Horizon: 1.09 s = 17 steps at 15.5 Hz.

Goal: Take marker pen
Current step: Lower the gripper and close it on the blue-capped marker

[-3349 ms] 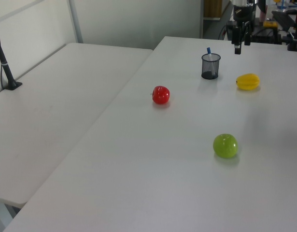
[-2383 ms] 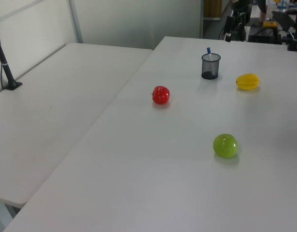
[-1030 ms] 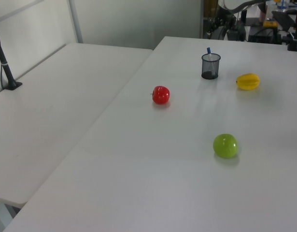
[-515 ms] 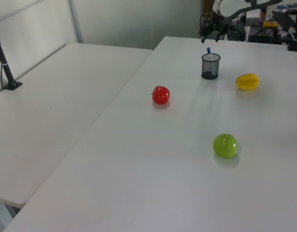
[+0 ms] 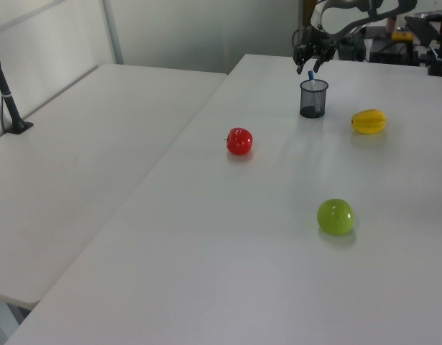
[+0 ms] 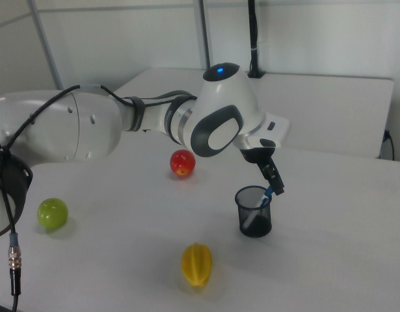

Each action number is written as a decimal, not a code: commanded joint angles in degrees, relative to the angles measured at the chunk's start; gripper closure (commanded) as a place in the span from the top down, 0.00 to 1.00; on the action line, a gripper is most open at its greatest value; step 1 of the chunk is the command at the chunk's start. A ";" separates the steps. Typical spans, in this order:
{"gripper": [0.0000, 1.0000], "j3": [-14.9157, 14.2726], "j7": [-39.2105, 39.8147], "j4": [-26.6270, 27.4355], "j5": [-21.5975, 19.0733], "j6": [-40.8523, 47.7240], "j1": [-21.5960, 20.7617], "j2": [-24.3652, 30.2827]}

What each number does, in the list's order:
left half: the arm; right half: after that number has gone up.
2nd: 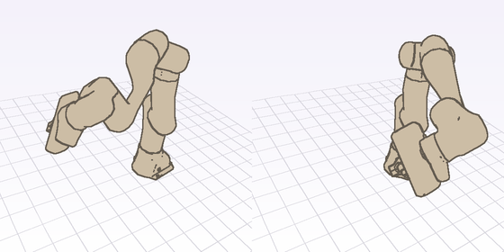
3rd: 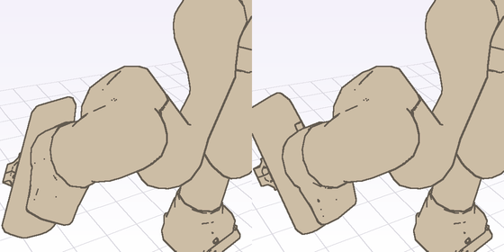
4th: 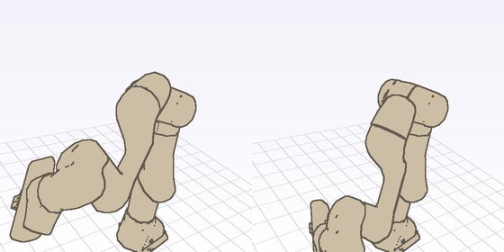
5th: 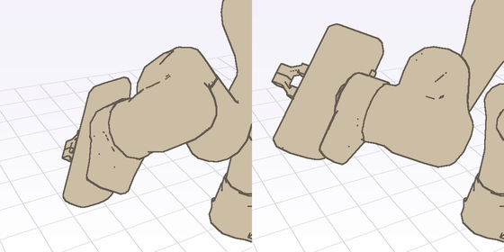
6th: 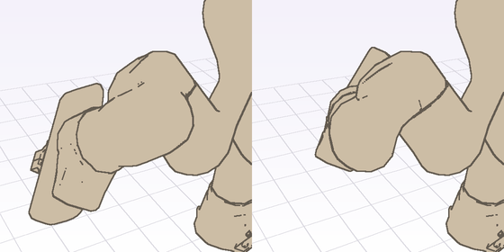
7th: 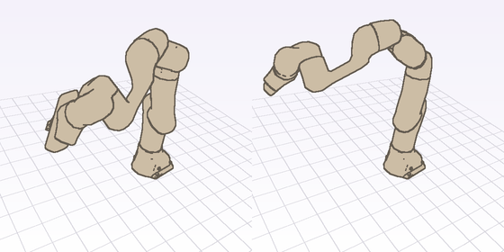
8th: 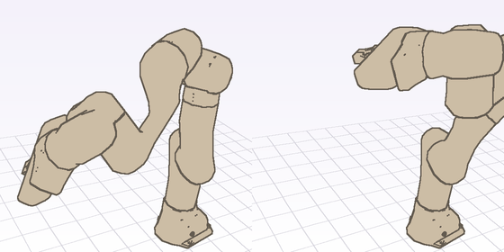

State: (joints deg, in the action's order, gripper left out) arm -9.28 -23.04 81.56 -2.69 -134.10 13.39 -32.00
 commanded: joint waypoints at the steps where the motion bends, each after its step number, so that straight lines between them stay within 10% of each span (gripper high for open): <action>1: 0.50 -0.30 -0.78 -0.35 0.93 -0.55 -0.65 -0.34; 11: 0.09 -0.30 4.92 -0.26 0.84 3.13 -0.82 0.36; 17: 0.04 -0.30 8.01 -0.35 -0.03 6.48 -0.82 1.94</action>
State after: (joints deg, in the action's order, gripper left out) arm -9.25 -17.13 80.78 -2.22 -130.04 13.12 -31.96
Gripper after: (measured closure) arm 0.815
